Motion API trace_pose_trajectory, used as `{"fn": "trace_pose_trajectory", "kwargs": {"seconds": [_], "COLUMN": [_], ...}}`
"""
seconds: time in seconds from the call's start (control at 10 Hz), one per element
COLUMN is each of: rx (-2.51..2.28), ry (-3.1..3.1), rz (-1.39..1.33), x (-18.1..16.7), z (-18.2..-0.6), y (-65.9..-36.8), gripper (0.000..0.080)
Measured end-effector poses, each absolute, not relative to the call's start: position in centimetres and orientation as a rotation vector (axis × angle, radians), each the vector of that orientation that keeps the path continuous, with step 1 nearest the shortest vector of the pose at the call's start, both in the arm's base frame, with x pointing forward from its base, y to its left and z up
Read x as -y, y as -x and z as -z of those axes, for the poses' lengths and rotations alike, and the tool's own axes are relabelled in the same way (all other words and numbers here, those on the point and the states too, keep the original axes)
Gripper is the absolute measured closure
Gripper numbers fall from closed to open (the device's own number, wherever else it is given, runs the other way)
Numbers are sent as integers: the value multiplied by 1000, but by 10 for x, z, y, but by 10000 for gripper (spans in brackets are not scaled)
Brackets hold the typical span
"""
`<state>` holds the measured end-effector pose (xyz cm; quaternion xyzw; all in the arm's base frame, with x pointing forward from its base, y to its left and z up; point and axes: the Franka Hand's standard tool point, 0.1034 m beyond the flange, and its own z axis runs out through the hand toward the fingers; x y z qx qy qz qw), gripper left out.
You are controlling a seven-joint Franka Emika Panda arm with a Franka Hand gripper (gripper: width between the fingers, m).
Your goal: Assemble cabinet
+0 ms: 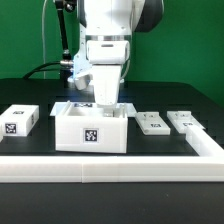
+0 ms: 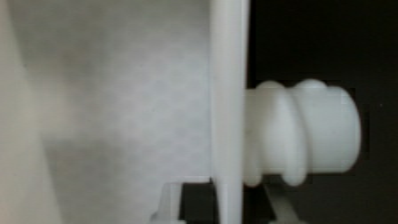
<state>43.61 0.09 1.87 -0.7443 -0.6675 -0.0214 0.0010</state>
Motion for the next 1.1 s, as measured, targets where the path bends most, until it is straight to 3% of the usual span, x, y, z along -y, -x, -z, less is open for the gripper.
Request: {"fn": "trace_pose_trajectory", "kwargs": {"seconds": [0.4,1.1], "rx": [2095,2256], "ry": [2336,2228], "rz": [66,94], "x": [-1,-21], "z": [-19,-21], "y": [-436,-486], "gripper": [764,764]}}
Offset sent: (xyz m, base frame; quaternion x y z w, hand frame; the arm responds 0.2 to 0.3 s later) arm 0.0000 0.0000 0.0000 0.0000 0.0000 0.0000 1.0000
